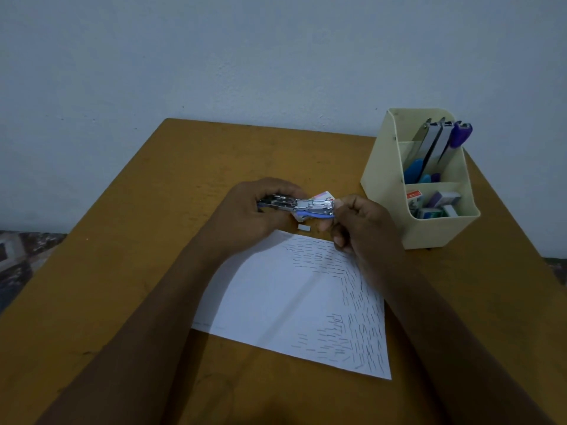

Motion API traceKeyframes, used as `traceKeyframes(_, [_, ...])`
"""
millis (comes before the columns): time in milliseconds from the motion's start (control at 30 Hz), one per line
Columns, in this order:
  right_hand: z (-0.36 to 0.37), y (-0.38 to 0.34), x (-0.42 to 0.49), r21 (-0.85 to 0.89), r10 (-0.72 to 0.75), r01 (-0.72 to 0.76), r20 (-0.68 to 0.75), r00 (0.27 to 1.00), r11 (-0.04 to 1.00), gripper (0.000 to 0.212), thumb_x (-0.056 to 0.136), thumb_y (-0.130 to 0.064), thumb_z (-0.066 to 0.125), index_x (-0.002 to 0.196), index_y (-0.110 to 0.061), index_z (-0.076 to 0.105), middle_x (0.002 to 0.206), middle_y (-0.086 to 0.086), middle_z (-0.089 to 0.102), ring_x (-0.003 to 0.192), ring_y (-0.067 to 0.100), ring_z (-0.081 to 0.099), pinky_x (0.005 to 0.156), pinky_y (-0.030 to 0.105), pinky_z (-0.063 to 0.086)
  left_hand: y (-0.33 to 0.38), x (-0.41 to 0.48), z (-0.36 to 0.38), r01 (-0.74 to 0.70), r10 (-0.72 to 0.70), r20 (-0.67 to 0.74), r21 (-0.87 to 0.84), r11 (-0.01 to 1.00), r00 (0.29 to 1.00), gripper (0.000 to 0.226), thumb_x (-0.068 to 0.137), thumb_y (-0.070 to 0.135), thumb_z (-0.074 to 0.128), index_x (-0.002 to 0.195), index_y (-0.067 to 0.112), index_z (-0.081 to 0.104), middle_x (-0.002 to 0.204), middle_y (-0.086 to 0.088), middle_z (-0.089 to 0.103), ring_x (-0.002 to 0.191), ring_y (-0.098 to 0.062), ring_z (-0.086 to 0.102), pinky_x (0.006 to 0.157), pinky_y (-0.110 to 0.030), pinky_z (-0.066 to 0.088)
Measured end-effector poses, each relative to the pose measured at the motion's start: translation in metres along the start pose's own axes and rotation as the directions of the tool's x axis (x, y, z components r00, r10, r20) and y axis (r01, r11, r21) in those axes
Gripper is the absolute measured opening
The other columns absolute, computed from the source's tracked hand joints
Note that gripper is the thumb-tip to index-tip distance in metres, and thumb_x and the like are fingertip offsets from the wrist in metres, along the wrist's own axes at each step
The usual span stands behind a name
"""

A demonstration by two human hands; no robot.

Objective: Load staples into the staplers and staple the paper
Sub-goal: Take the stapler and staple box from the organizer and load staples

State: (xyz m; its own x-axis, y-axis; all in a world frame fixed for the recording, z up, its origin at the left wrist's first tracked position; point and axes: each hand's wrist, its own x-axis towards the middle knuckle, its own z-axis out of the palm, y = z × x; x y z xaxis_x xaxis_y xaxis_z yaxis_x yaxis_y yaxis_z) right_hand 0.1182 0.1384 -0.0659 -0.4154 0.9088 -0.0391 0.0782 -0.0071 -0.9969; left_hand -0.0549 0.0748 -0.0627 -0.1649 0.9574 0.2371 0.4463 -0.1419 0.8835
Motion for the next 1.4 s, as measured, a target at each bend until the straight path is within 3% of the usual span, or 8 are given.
traceKeyframes(133, [-0.001,-0.001,-0.001,-0.001,-0.008,0.008,0.018,1.000,1.000,0.021,0.099,-0.016,0.043,0.090,-0.005,0.060,0.064,0.000,0.066,0.043,0.007,0.042,0.039,0.018,0.032,-0.003,0.000,0.002,-0.085,0.092,-0.040,0.136,0.987,0.995,0.034,0.077,0.015,0.079,0.109,0.021,0.072,0.098,0.011,0.069,0.085,0.000,0.063,0.070,-0.006,0.041])
traceKeyframes(367, [0.003,-0.001,-0.002,-0.118,-0.091,0.091,0.009,0.996,0.989,0.024,0.099,-0.020,0.044,0.088,-0.006,0.061,0.060,-0.008,0.066,0.042,0.002,0.043,0.040,0.014,0.034,-0.005,0.001,-0.001,-0.133,0.155,-0.101,0.198,0.971,0.983,0.024,0.076,0.017,0.079,0.099,0.020,0.074,0.087,0.012,0.069,0.075,-0.002,0.061,0.064,-0.007,0.041])
traceKeyframes(467, [0.002,0.002,0.000,-0.344,-0.206,0.178,-0.045,0.978,0.922,0.028,0.099,-0.029,0.042,0.084,-0.020,0.064,0.055,-0.021,0.060,0.045,0.002,0.043,0.045,0.014,0.033,-0.007,0.002,-0.005,-0.136,0.166,-0.110,0.241,0.961,0.980,0.023,0.076,0.021,0.079,0.099,0.020,0.075,0.089,0.009,0.070,0.077,-0.006,0.062,0.064,-0.010,0.043])
traceKeyframes(667, [0.003,0.015,0.001,-0.628,-0.357,0.311,0.057,0.932,0.713,0.009,0.090,-0.015,0.058,0.092,-0.016,0.067,0.082,-0.003,0.066,0.067,-0.002,0.055,0.060,0.005,0.040,-0.014,0.003,-0.016,-0.111,0.151,-0.151,0.248,0.962,0.977,0.023,0.076,0.018,0.079,0.099,0.020,0.073,0.087,0.009,0.068,0.073,-0.003,0.059,0.063,-0.010,0.042])
traceKeyframes(733, [0.006,0.016,0.000,-0.679,-0.391,0.363,0.121,0.912,0.638,0.011,0.085,-0.016,0.065,0.095,-0.013,0.069,0.090,0.002,0.068,0.073,0.003,0.054,0.070,0.014,0.045,-0.014,0.003,-0.018,-0.103,0.146,-0.160,0.249,0.963,0.976,0.023,0.076,0.017,0.079,0.099,0.021,0.073,0.087,0.007,0.068,0.073,-0.005,0.059,0.063,-0.010,0.042])
traceKeyframes(867, [0.009,0.013,-0.002,-0.749,-0.329,0.336,0.166,0.930,0.571,0.023,0.086,-0.028,0.067,0.105,-0.015,0.070,0.109,0.003,0.067,0.085,0.003,0.048,0.078,0.016,0.037,-0.014,0.003,-0.018,-0.094,0.144,-0.160,0.281,0.955,0.977,0.023,0.076,0.017,0.079,0.099,0.020,0.073,0.087,0.008,0.069,0.072,-0.002,0.059,0.062,-0.007,0.041])
traceKeyframes(1267, [0.001,0.014,0.002,-0.759,-0.353,0.278,0.068,0.933,0.589,0.008,0.086,-0.023,0.064,0.092,-0.019,0.069,0.100,0.000,0.063,0.080,0.000,0.045,0.060,0.003,0.030,-0.012,0.002,-0.011,-0.142,0.187,-0.115,0.317,0.938,0.976,0.023,0.075,0.013,0.080,0.097,0.019,0.075,0.087,0.005,0.071,0.077,-0.004,0.061,0.063,-0.008,0.042])
traceKeyframes(1400, [-0.004,0.008,0.002,-0.805,-0.393,0.264,0.042,0.919,0.532,0.009,0.088,-0.022,0.060,0.095,-0.020,0.066,0.102,-0.003,0.059,0.084,0.002,0.045,0.069,0.014,0.033,-0.012,0.001,-0.010,-0.142,0.188,-0.116,0.323,0.936,0.975,0.022,0.074,0.013,0.081,0.095,0.021,0.076,0.086,0.004,0.071,0.078,-0.008,0.060,0.063,-0.014,0.043])
